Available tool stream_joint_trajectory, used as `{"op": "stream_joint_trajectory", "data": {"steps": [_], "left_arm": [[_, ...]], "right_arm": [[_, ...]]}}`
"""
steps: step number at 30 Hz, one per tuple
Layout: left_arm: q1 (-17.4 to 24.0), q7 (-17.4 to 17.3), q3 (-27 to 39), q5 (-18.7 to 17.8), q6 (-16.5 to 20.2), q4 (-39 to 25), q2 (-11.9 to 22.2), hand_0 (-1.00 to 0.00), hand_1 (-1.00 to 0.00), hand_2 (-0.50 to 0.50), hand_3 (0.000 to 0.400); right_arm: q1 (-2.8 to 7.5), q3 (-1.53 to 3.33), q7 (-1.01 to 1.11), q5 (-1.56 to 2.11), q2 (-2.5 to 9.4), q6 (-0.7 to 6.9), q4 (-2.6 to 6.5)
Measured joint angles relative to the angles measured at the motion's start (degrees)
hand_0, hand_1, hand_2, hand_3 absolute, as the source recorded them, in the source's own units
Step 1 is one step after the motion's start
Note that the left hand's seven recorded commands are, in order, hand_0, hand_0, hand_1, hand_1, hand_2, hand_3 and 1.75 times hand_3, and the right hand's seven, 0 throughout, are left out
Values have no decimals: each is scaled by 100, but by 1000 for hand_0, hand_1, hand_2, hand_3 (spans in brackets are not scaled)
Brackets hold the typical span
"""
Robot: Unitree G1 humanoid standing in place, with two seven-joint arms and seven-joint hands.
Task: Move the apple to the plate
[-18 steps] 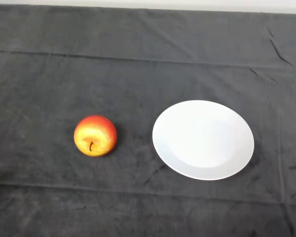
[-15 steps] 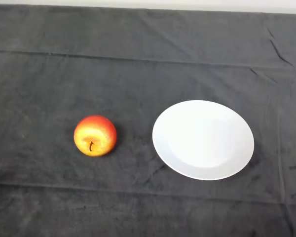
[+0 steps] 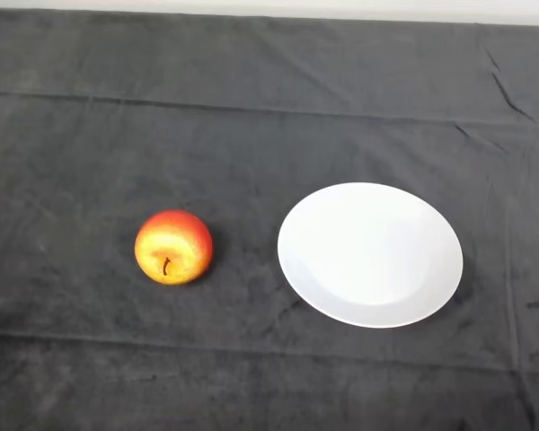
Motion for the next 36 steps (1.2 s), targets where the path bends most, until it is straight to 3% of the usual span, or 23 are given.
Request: {"op": "stream_joint_trajectory", "data": {"steps": [14,21,28,36], "left_arm": [[-111,-11,-103,445,-498,-3,-14,0,0,0,0],[-440,257,-507,868,-511,-144,-93,0,0,0,0],[-451,538,-988,1325,-473,-1036,-456,0,0,0,0],[-419,720,-1503,1682,-90,-2293,-983,0,0,0,0]], "right_arm": [[0,0,0,1,0,-1,0],[-8,2,1,1,1,-5,0],[-9,1,1,2,1,-7,0],[-9,1,1,1,1,-7,0]]}}
